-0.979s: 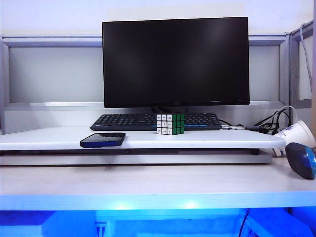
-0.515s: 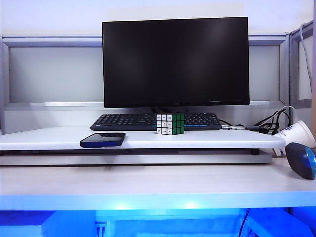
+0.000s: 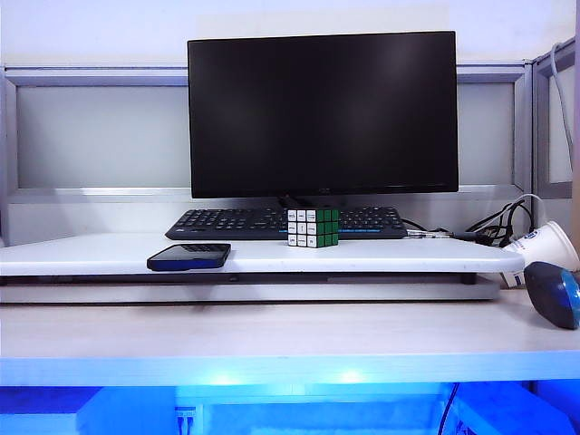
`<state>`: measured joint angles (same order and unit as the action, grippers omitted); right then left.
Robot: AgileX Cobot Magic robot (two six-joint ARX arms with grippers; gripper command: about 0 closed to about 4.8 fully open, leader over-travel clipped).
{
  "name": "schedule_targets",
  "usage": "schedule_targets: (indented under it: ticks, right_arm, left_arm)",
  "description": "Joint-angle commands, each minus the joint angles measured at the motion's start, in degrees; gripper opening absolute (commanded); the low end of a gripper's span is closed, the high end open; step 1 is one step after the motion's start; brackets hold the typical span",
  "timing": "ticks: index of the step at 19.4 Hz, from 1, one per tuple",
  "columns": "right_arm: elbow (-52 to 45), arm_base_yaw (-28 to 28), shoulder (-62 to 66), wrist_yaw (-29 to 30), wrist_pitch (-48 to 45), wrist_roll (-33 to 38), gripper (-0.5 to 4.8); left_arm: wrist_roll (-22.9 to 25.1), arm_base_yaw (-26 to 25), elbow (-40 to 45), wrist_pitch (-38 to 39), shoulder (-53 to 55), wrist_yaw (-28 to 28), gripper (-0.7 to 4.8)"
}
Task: Put the phone on top of the Rubik's Cube.
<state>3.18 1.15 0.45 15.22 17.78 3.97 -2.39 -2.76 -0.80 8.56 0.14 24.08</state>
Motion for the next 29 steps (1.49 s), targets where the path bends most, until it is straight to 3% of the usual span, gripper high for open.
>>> schedule_targets:
  ticks: [1, 7, 14, 23, 29]
  right_arm:
    - [-0.2, -1.8, 0.1, 1.7, -4.1, 2.1, -0.05]
    - [-0.1, -9.9, 0.2, 0.4, -9.6, 7.2, -0.05]
    - [4.8, -22.0, 4.9, -9.1, -12.0, 8.5, -0.05]
    - [14.2, -30.3, 36.2, -8.5, -32.4, 9.4, -0.05]
    - [23.0, -34.3, 59.5, -0.4, -48.0, 9.4, -0.05]
  left_arm:
    - [0.0, -0.1, -0.2, 0.5, 0.0, 4.9, -0.05]
    - [0.0, -0.1, -0.3, 0.8, 0.0, 6.8, -0.05]
    - [0.0, -0.1, -0.3, 0.8, 0.0, 6.8, -0.05]
    - [0.0, -0.1, -0.3, 0.8, 0.0, 6.8, -0.05]
    - [0.0, -0.1, -0.3, 0.8, 0.0, 6.8, -0.05]
